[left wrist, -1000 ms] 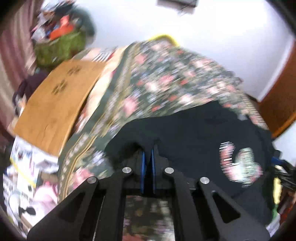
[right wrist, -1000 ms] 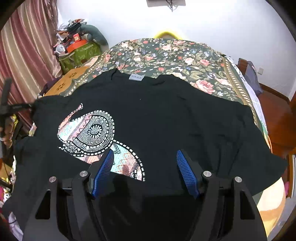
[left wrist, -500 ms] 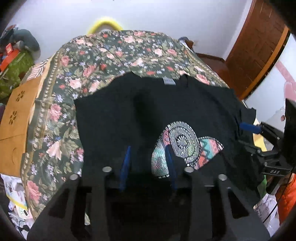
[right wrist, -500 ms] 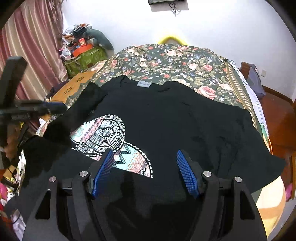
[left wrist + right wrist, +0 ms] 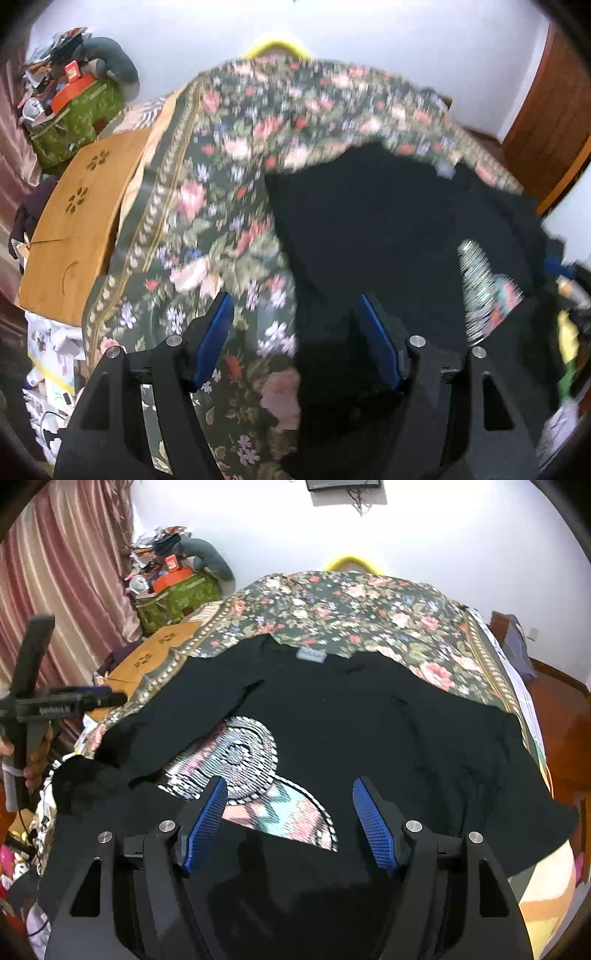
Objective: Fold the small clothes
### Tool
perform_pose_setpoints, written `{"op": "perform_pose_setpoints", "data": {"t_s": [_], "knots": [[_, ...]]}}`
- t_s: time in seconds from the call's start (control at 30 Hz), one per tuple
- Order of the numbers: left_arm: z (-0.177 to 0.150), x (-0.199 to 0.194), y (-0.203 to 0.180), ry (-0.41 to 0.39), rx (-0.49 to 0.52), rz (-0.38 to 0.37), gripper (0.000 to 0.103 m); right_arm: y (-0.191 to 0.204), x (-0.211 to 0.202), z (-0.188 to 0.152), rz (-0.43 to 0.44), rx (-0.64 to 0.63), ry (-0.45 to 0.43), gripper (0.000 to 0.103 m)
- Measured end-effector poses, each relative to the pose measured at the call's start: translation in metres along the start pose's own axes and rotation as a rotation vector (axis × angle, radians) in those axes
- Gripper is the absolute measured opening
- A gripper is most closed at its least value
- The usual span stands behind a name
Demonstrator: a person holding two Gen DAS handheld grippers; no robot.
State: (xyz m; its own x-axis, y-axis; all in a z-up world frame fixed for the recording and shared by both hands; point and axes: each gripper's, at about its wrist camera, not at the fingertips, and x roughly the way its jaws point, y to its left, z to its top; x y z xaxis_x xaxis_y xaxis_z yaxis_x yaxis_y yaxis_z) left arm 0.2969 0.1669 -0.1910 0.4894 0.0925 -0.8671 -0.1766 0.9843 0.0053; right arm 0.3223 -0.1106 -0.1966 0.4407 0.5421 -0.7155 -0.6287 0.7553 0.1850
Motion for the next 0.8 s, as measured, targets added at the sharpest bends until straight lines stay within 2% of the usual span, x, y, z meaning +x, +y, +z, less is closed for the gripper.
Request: {"op": "perform_pose_setpoints", "data": {"t_s": [0.13,0.27,0.4,0.6,0.8], "knots": [[-0.017,0.030,-0.004,0.076,0.042,0.031,0.069,-0.023,-0.012,-0.014,-0.057,0.043,0.009,0.067],[-0.016,0.026,-0.009,0.077,0.065,0.040,0.069,-0.052,-0.036,-0.027,-0.119,0.083,-0.018,0.067],[0.004,0.005,-0.024,0.018,0.098,0.043,0.069,-0.088,-0.060,-0.042,-0.175,0.174,-0.049,0.067],[0.032,-0.002,-0.055,-0.006,0.114,-0.029,0.073,-0.129,-0.072,-0.058,-0.182,0.315,-0.068,0.067],[0.035,0.028,-0.089,0.051,0.168,-0.015,0.074,-0.132,-0.060,-0.046,-0.158,0.284,-0.098,0.067]]}}
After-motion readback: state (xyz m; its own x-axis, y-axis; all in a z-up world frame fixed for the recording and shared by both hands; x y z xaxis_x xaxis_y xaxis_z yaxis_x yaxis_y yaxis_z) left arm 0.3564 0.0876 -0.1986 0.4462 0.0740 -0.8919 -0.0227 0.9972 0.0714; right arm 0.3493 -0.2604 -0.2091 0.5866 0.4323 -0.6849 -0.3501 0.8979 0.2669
